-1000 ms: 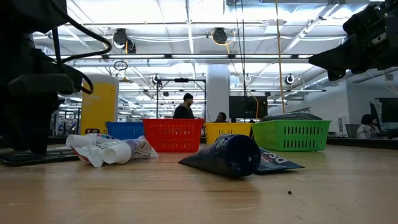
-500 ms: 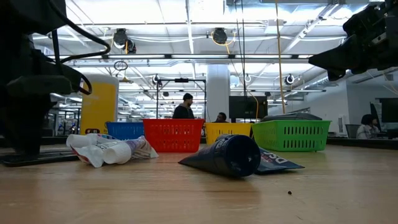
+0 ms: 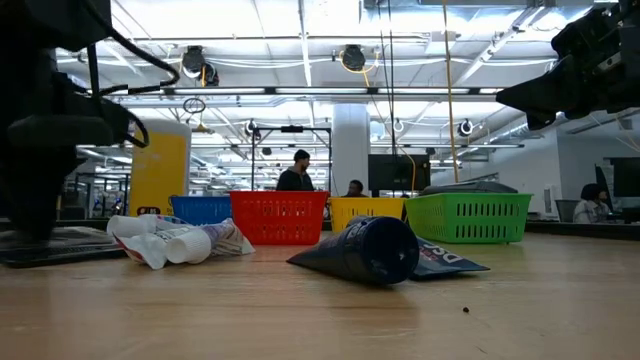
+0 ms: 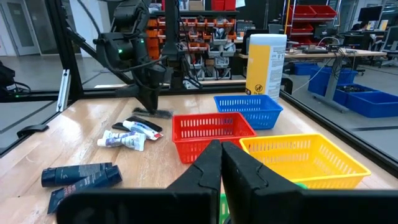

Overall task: Pick & Place Travel size toiletries
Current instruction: Put the black comb into the blue bin, then put the black bomb into the blue bin

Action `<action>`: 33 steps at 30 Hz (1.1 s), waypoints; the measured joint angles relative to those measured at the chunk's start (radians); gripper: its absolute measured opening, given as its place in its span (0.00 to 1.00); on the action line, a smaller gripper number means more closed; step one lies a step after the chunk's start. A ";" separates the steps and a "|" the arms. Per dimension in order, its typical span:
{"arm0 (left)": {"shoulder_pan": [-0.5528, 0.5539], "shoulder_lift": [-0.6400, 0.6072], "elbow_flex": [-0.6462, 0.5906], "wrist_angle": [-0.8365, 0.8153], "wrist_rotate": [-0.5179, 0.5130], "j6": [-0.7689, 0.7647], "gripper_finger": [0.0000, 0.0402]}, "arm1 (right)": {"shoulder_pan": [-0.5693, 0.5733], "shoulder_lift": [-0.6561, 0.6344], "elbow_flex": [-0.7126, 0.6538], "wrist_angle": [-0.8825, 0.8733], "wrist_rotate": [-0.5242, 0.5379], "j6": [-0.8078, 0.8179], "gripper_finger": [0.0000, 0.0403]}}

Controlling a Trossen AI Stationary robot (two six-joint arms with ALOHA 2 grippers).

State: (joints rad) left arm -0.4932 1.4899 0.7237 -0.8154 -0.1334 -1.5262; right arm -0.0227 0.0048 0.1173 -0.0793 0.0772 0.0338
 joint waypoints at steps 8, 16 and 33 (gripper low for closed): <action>0.005 -0.014 0.013 -0.048 -0.002 0.022 0.03 | 0.000 0.000 0.000 0.002 0.000 0.000 0.01; 0.010 -0.017 0.015 -0.050 -0.002 0.032 0.01 | 0.000 0.000 0.000 0.006 0.000 0.000 0.01; 0.097 0.016 0.183 -0.011 -0.101 0.255 0.09 | 0.000 0.000 0.000 0.007 0.000 0.000 0.01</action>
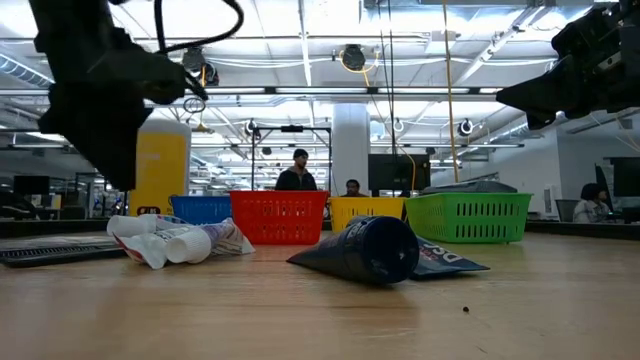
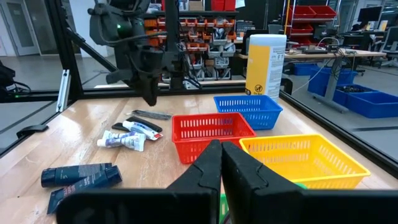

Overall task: Pick & Place Travel size toiletries
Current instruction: Put the black bomb into the blue bin

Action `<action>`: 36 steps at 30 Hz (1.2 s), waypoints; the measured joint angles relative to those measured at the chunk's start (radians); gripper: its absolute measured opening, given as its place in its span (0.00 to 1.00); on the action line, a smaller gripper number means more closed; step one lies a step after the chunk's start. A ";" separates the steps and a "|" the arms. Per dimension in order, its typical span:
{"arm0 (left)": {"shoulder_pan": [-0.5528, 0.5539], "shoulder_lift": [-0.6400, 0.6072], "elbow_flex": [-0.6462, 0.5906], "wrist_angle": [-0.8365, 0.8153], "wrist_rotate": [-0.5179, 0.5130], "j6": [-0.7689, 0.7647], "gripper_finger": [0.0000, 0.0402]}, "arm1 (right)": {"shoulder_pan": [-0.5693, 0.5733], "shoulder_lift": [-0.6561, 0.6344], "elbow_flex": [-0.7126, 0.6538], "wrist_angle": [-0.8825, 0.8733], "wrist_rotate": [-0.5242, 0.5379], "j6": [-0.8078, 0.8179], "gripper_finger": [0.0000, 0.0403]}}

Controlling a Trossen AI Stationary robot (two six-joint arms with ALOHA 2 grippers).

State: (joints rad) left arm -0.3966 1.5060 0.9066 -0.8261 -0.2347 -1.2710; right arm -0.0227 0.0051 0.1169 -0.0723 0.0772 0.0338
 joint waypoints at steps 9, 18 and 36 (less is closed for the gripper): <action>0.012 0.138 -0.002 -0.097 0.054 0.034 0.49 | 0.000 0.000 0.000 0.000 0.000 0.000 0.01; 0.010 0.176 -0.001 -0.106 0.140 -0.065 0.72 | 0.000 0.000 0.000 0.000 0.000 0.000 0.01; 0.009 0.168 -0.087 -0.034 0.183 -0.108 0.65 | 0.000 0.000 0.000 0.000 0.000 0.000 0.01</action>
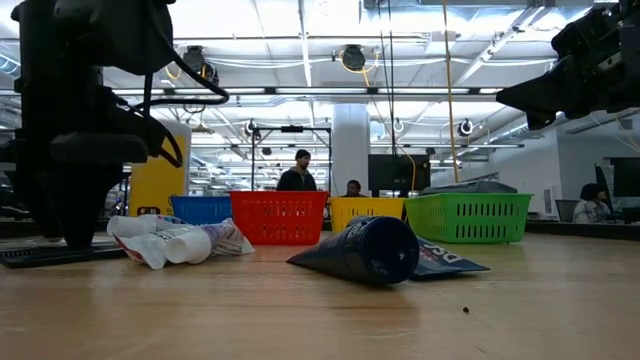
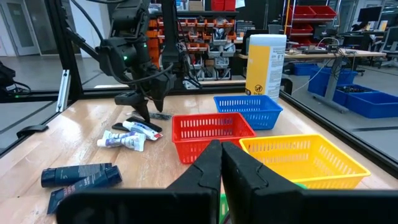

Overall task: Pick & Place Travel size toiletries
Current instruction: Put the black bomb into the blue bin

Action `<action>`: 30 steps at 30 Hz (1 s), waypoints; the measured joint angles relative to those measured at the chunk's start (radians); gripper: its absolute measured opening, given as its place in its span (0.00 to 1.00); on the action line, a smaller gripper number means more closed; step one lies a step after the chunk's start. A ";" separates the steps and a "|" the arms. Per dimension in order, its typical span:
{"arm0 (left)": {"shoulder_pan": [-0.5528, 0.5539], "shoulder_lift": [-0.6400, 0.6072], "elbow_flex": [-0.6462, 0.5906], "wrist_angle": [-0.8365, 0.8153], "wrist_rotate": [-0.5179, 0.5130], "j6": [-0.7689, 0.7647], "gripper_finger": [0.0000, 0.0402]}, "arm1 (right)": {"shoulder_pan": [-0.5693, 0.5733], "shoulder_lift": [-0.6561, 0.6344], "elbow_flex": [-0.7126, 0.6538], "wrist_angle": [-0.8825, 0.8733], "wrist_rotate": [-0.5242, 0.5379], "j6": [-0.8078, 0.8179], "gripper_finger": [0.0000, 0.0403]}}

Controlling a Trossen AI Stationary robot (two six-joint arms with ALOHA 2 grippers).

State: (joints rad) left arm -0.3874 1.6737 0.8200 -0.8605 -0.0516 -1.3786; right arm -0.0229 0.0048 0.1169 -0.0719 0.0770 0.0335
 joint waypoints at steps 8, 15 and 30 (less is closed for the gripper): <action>0.002 0.000 0.000 0.005 0.071 -0.083 0.57 | 0.000 0.000 0.000 0.000 0.000 0.000 0.01; 0.001 0.000 0.000 0.030 0.085 -0.115 0.41 | 0.000 0.000 0.000 0.000 0.000 0.000 0.01; -0.002 0.001 -0.003 0.081 -0.002 -0.038 0.10 | 0.000 0.000 0.000 0.000 0.000 0.000 0.01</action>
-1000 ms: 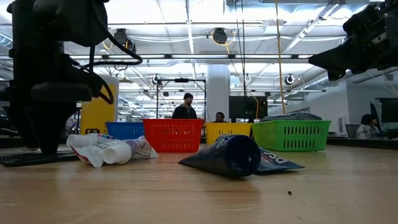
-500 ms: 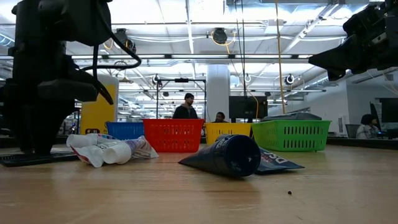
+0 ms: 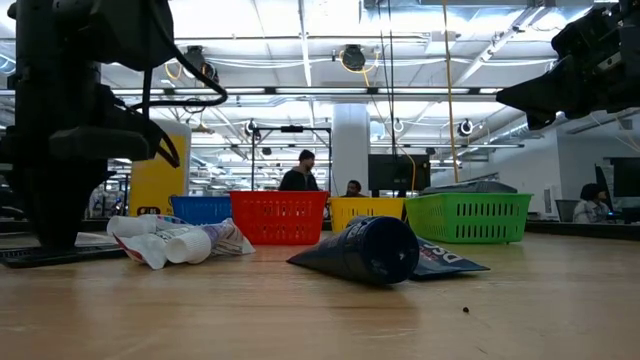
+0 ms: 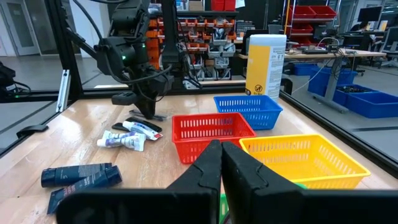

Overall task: Pick & Place Travel size toiletries
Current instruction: Put the black bomb into the blue bin

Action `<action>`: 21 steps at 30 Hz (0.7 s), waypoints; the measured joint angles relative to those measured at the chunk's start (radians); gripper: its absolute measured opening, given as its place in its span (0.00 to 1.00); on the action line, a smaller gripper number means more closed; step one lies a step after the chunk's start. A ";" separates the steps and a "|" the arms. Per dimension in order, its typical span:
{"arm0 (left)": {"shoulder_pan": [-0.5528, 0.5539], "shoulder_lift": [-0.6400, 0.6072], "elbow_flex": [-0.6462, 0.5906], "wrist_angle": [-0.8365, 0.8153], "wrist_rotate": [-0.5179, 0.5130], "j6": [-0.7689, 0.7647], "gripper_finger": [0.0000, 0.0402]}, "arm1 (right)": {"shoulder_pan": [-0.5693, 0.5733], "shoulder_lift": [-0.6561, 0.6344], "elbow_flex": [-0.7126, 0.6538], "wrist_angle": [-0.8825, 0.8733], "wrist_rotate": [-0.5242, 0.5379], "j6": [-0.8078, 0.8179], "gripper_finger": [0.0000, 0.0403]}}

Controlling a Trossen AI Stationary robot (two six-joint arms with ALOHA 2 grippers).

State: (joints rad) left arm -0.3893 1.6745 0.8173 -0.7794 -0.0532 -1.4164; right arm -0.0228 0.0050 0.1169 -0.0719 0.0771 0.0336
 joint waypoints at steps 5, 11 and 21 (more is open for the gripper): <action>0.001 -0.023 -0.004 -0.035 -0.027 0.007 0.09 | 0.000 0.000 0.000 0.000 0.000 0.000 0.01; 0.002 -0.078 0.044 -0.158 -0.073 0.010 0.01 | 0.000 0.000 0.000 0.000 0.000 0.000 0.01; 0.002 -0.179 0.050 -0.153 -0.151 0.041 0.01 | 0.000 0.000 0.000 0.000 0.000 0.000 0.01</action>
State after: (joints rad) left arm -0.3874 1.4955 0.8668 -0.9321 -0.2041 -1.3754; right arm -0.0230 0.0048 0.1169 -0.0715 0.0772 0.0335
